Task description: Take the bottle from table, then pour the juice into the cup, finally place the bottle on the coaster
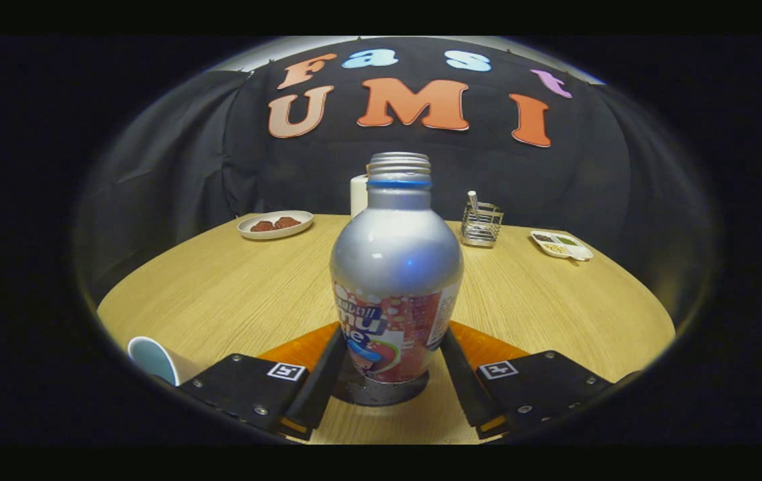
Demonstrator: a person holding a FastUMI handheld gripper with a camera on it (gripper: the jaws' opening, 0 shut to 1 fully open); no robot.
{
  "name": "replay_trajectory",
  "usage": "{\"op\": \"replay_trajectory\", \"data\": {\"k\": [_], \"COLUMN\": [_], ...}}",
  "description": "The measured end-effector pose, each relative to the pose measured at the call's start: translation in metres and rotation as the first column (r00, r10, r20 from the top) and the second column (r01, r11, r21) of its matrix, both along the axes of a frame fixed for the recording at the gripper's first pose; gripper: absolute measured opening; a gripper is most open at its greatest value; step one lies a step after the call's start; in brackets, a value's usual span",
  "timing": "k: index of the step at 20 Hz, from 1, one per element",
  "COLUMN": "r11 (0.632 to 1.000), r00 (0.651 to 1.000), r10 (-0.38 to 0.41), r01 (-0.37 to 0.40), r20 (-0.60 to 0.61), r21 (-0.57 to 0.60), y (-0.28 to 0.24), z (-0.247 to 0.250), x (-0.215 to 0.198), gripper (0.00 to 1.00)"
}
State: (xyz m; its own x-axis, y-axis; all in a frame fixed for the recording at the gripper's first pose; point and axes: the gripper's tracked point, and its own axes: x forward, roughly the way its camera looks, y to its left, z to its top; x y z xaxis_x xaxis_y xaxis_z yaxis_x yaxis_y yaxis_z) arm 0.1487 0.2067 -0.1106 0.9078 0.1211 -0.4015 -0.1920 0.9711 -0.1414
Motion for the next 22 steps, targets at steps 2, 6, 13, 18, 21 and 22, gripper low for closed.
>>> {"op": "replay_trajectory", "data": {"k": [2, 6, 13, 18, 21, 22], "r11": [1.0, 1.0, 0.998, 0.993, 0.99, 0.99], "r00": [1.0, 0.999, 0.994, 0.988, 0.984, 0.983], "r10": [0.003, 0.029, 0.069, 0.094, 0.089, 0.089], "r01": [-0.003, -0.029, -0.069, -0.101, -0.104, -0.104], "r20": [-0.01, 0.013, 0.085, 0.123, 0.154, 0.159], "r21": [-0.012, 0.004, -0.001, 0.056, 0.09, 0.093], "y": [-0.001, 0.007, 0.005, -0.011, -0.029, -0.035], "z": [-0.001, 0.009, 0.034, 0.048, 0.055, 0.056], "x": [-0.004, -0.013, -0.043, -0.079, -0.093, -0.096], "gripper": [0.8, 0.84, 0.98, 0.98, 0.98, 0.97]}}
